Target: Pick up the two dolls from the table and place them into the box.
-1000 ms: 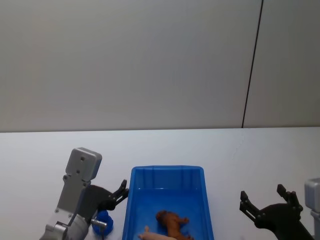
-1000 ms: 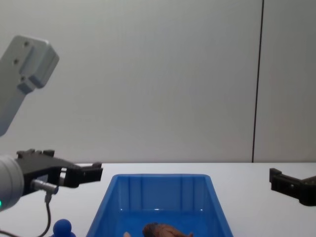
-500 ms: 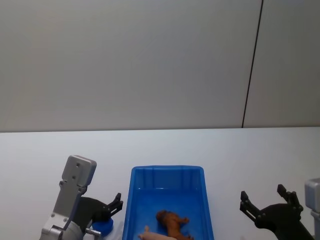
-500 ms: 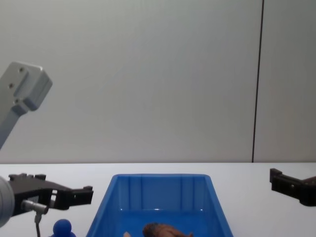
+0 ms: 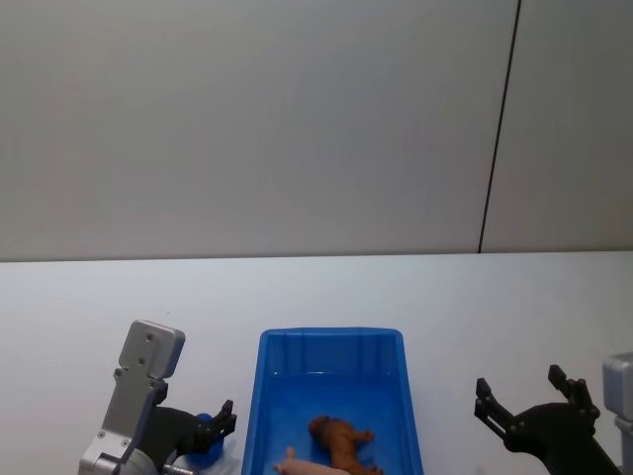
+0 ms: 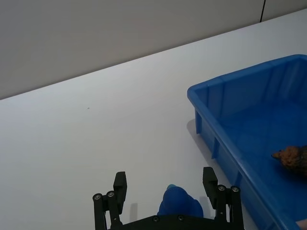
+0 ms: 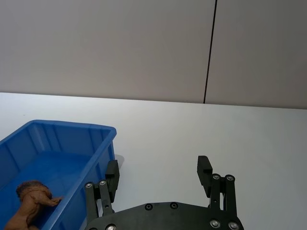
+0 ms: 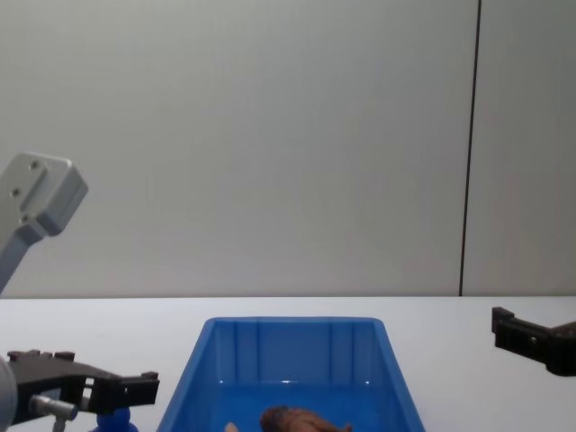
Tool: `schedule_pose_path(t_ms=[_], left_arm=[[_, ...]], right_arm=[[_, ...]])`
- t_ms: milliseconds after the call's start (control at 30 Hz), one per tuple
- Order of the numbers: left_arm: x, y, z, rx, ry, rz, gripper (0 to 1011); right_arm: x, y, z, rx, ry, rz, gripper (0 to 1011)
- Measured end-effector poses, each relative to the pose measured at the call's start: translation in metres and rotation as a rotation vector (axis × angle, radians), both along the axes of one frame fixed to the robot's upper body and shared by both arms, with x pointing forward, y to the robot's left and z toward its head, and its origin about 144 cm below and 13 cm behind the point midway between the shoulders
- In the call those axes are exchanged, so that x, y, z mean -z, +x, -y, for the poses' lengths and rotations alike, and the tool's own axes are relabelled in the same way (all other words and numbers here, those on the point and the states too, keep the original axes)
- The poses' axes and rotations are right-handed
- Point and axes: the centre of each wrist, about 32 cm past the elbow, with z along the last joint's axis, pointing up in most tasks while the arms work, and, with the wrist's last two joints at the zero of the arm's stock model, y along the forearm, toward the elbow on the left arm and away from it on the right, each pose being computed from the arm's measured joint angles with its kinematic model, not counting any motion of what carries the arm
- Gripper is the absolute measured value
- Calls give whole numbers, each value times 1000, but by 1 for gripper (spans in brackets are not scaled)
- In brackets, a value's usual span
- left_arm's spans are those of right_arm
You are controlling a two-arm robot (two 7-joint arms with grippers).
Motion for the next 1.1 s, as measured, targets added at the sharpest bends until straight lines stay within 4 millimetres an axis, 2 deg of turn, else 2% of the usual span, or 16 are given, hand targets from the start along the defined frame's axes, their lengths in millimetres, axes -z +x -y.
schedule_pose_path(t_ms=[500, 933, 967, 1000, 1100], left_arm=[[9, 5, -5, 11, 3, -43, 1000], [13, 9, -9, 43, 11, -67, 671], [14, 10, -10, 46, 12, -70, 605], [14, 10, -10, 46, 12, -71, 605], [15, 11, -11, 48, 11, -78, 484]], right_arm=[[0, 0, 0, 0, 0, 0, 1001], [0, 0, 0, 0, 0, 0, 1001], [0, 0, 0, 0, 0, 0, 1001], [0, 0, 0, 0, 0, 0, 1001], [0, 0, 0, 0, 0, 0, 1001]])
